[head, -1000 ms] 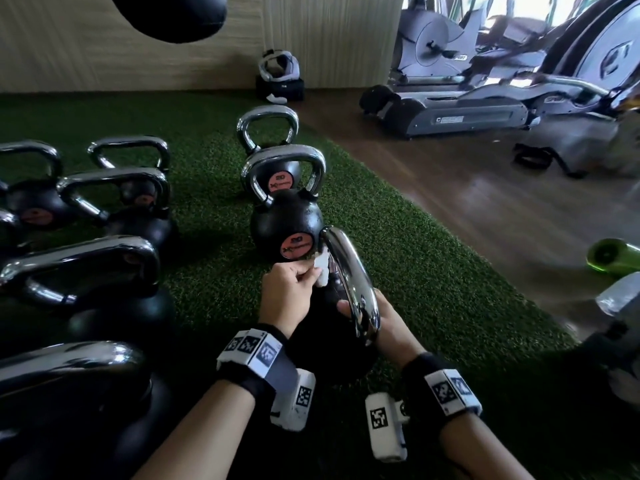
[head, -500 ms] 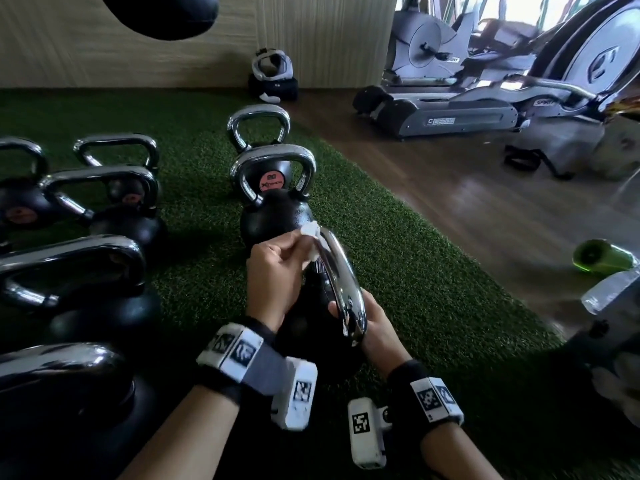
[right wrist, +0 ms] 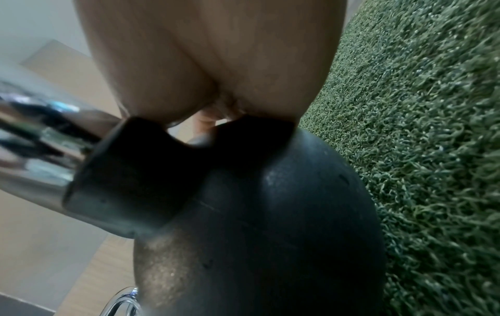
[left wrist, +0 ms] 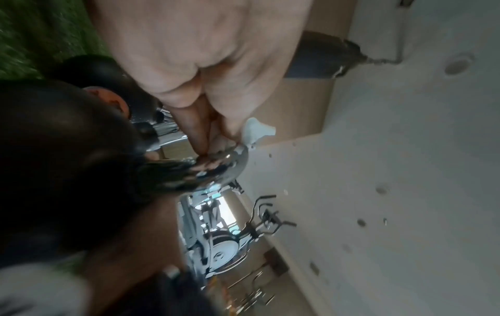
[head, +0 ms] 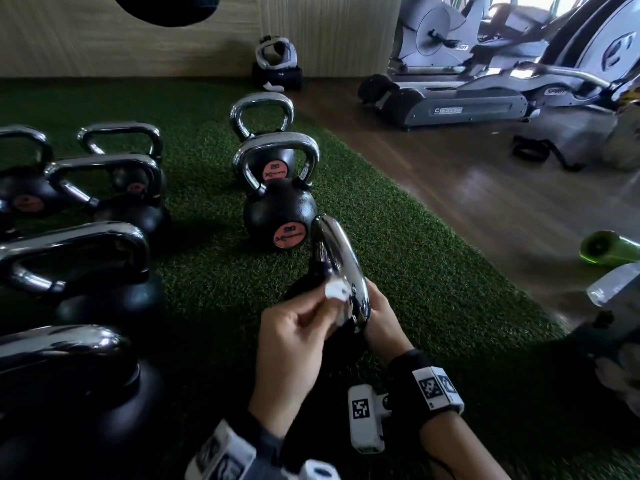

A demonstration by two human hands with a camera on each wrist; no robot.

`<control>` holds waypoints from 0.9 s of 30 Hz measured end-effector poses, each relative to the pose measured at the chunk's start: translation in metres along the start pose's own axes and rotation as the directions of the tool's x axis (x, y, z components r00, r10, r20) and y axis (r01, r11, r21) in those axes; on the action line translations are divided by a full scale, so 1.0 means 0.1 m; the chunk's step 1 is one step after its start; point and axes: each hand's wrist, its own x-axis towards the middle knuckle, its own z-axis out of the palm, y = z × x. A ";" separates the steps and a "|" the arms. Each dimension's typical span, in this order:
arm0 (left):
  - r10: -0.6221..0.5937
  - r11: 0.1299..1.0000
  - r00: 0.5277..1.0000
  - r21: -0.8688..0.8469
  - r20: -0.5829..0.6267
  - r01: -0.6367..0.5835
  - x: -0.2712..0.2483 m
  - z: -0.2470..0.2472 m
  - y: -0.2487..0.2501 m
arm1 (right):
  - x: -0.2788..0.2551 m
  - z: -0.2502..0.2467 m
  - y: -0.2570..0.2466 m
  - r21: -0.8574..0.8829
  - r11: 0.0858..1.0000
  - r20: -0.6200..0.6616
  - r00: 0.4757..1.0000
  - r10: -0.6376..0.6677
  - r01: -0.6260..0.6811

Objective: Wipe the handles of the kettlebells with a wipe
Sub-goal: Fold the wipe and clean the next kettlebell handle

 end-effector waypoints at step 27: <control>-0.423 0.838 0.887 -0.292 0.184 0.461 0.07 -0.41 0.34 | -0.73 -0.07 -1.37 -0.480 0.740 -0.022 0.837 -0.546 0.470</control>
